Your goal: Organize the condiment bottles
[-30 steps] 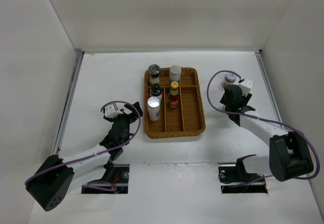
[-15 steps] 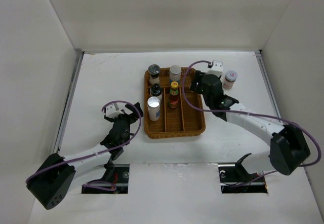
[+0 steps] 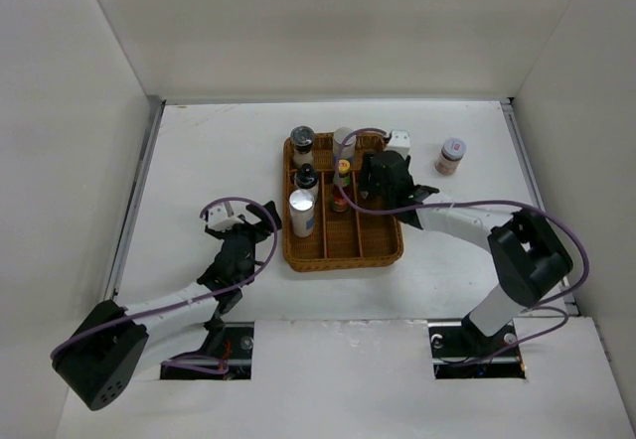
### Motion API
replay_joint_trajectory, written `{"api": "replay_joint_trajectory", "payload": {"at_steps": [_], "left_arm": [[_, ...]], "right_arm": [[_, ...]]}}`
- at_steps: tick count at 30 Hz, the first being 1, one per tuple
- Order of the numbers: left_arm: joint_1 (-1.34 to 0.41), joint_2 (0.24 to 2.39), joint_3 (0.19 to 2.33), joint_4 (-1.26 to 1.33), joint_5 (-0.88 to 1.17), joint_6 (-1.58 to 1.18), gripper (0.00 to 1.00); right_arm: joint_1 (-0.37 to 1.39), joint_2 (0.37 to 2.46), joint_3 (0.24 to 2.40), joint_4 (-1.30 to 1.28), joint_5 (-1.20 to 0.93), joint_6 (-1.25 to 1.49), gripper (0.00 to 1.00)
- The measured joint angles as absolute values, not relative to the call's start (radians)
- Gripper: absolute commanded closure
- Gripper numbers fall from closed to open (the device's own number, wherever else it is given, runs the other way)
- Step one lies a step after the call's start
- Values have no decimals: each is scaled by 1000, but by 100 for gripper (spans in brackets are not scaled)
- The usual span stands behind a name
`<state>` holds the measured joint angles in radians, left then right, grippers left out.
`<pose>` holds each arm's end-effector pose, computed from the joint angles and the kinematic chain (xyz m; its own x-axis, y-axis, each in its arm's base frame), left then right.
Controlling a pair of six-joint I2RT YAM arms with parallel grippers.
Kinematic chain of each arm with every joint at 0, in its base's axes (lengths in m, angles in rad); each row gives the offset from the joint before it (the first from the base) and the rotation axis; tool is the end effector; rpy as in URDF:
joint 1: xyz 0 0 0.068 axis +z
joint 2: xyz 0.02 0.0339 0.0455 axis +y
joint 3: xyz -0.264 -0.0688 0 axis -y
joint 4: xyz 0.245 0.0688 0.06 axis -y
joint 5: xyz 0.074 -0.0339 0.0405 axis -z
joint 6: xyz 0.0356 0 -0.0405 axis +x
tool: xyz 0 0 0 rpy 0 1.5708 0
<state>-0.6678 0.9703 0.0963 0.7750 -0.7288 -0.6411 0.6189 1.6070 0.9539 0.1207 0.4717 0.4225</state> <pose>0.1514 -0.0892 0.1720 -0.0273 -0.5467 -0.8369 -0.0932 0.8349 -0.5424 0.2958 0.1908 0.2224 -0.4582 0.1221 -0.8804 -0.0110 0.9897 0.1429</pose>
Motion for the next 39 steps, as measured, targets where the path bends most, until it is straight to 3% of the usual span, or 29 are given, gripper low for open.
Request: {"api": "replay_joint_trajectory", "payload": {"at_steps": [8, 21, 26, 32, 39], "left_arm": [[-667, 996, 96, 775, -721, -642, 0], [-661, 997, 96, 775, -714, -643, 0], [-661, 995, 96, 775, -711, -644, 0], [-661, 994, 96, 775, -710, -644, 0], [-654, 1003, 96, 775, -709, -644, 0]], "right_arm": [[633, 1658, 959, 127, 513, 422, 23], [607, 1464, 972, 136, 554, 423, 18], [422, 1399, 940, 141, 565, 407, 0], [159, 1504, 963, 136, 548, 352, 0], [70, 1728, 1126, 76, 404, 317, 0]]}}
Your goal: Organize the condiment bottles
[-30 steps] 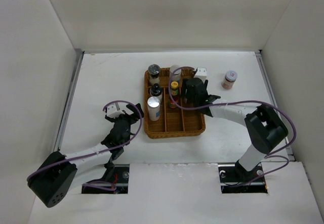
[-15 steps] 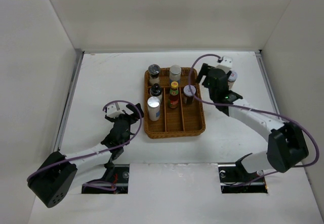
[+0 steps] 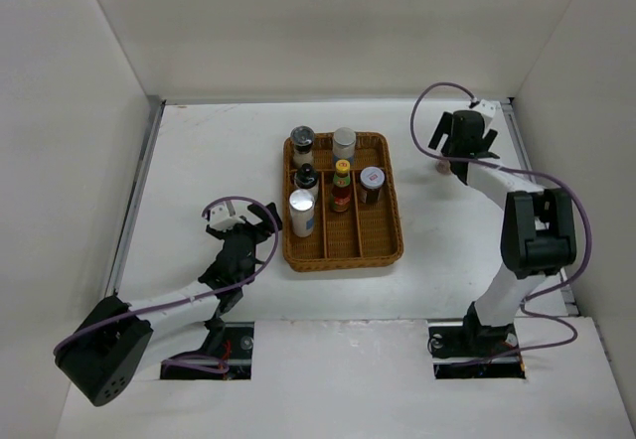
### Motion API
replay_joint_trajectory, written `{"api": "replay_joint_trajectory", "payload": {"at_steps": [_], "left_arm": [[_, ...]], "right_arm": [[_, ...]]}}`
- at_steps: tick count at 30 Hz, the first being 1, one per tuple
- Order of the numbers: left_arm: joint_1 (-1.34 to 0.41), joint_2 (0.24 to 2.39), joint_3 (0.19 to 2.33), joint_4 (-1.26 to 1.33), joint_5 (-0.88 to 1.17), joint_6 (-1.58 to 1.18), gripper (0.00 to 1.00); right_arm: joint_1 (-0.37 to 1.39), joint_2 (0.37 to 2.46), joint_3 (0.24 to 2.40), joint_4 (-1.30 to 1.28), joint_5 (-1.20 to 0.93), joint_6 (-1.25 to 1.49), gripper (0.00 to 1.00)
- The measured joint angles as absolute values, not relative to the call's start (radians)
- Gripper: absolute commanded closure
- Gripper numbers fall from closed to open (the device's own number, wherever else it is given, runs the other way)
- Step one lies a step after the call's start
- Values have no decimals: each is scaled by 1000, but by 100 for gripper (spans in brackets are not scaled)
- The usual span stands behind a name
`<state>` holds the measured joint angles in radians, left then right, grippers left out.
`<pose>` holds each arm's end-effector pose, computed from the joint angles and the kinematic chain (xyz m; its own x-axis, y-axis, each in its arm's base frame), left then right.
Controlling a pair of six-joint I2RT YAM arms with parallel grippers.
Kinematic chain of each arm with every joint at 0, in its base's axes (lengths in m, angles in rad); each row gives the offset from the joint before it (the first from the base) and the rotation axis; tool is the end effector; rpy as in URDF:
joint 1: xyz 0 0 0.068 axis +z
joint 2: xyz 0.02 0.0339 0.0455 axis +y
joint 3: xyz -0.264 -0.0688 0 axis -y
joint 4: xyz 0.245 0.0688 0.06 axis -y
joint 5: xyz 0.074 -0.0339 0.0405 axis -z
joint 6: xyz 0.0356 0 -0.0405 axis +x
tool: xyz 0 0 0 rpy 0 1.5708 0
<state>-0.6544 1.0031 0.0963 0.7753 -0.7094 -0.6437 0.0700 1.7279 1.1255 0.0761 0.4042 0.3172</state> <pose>0.1541 -0.0890 0.1669 -0.0529 -0.5334 -0.8442 -0.1028 0.8438 -0.5267 0.3895 0.0133 0.2312 -0.3904 0.2601 -0.8832 0.4175 0.9050 0.0820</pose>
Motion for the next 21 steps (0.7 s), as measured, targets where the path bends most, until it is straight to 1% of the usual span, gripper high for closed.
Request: {"api": "replay_joint_trajectory", "payload": {"at_steps": [5, 6, 7, 8, 9, 10, 13, 17, 21], "left_arm": [[-649, 1005, 96, 776, -708, -644, 0], [-648, 1006, 96, 776, -708, -644, 0], [-648, 1006, 96, 776, -707, -644, 0], [-648, 1006, 96, 776, -707, -644, 0], [-648, 1006, 96, 776, -707, -644, 0], [-648, 1006, 96, 776, -707, -644, 0], [-648, 1006, 96, 776, -707, -644, 0], [-648, 1006, 96, 776, -707, -644, 0], [-649, 1006, 96, 777, -707, -644, 0]], "right_arm": [[54, 1834, 1208, 39, 361, 317, 0], [53, 1851, 1220, 34, 357, 317, 5], [53, 1866, 1227, 32, 356, 317, 13], [53, 1878, 1232, 30, 356, 316, 25], [53, 1885, 1232, 27, 358, 314, 32], [53, 1886, 1231, 26, 359, 321, 34], [52, 1877, 1220, 30, 355, 331, 45], [59, 1805, 1139, 28, 359, 344, 47], [91, 1664, 1023, 9, 379, 358, 47]]}}
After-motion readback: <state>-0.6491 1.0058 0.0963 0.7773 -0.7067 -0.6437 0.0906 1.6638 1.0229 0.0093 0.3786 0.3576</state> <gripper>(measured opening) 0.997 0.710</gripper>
